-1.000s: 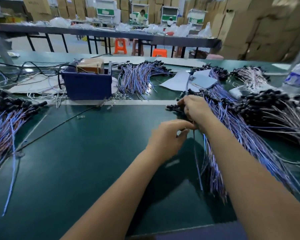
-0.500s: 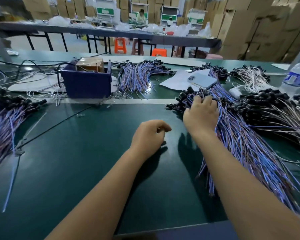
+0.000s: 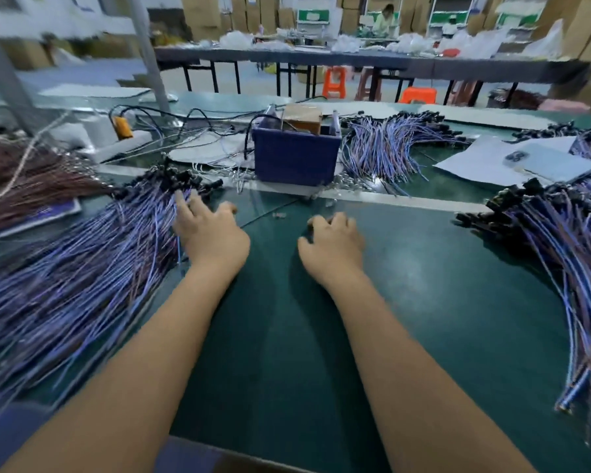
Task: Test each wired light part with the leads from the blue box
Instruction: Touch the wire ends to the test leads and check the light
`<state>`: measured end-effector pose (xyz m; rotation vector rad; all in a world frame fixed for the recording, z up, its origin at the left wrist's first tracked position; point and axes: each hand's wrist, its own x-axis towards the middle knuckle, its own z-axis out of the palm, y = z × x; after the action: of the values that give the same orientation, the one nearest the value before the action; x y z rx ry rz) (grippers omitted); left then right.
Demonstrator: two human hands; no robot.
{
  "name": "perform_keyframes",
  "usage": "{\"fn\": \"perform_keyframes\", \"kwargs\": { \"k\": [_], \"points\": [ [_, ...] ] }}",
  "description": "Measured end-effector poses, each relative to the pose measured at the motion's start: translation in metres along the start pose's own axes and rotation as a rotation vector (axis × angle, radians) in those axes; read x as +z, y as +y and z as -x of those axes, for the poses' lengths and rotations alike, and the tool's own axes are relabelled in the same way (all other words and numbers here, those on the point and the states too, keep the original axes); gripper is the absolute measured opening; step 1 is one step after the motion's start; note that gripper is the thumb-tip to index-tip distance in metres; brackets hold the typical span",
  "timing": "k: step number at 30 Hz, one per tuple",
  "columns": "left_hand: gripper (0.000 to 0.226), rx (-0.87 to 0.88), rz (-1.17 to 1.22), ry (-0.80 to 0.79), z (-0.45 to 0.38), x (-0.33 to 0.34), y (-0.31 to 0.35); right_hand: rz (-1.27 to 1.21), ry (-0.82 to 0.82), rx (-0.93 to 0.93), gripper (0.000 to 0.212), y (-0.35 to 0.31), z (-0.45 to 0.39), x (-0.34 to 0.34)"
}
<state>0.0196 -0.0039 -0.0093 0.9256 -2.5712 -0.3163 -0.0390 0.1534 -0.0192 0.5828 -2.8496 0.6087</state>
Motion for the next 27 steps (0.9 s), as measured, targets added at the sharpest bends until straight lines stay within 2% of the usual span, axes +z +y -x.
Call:
{"fn": "perform_keyframes", "kwargs": {
  "k": [3, 5, 8, 12, 21, 25, 27],
  "points": [
    [0.04, -0.152, -0.093, -0.115, -0.015, 0.006, -0.013, -0.08, 0.011, -0.001, 0.033, 0.008, -0.001, 0.0],
    [0.035, -0.171, -0.122, -0.124, -0.018, 0.011, -0.012, -0.143, 0.019, 0.003, 0.03, 0.011, -0.001, -0.001],
    [0.032, -0.126, -0.129, -0.026, -0.02, 0.013, -0.013, -0.158, 0.024, 0.0, 0.027, 0.01, 0.0, 0.0],
    [0.046, -0.177, -0.021, 0.081, -0.025, 0.01, -0.018, -0.171, 0.024, 0.003, 0.024, 0.011, 0.001, 0.002],
    [0.027, -0.121, -0.027, 0.142, -0.032, 0.011, -0.024, -0.196, 0.009, 0.009, 0.024, 0.011, 0.001, 0.0],
    [0.027, -0.135, 0.161, 0.144, -0.041, 0.002, -0.033, -0.208, 0.007, 0.02, 0.023, 0.011, -0.001, -0.001],
    [0.028, -0.121, 0.329, 0.217, -0.049, -0.01, -0.034, -0.217, 0.005, 0.031, 0.023, 0.011, -0.002, -0.001]
  ]
}}
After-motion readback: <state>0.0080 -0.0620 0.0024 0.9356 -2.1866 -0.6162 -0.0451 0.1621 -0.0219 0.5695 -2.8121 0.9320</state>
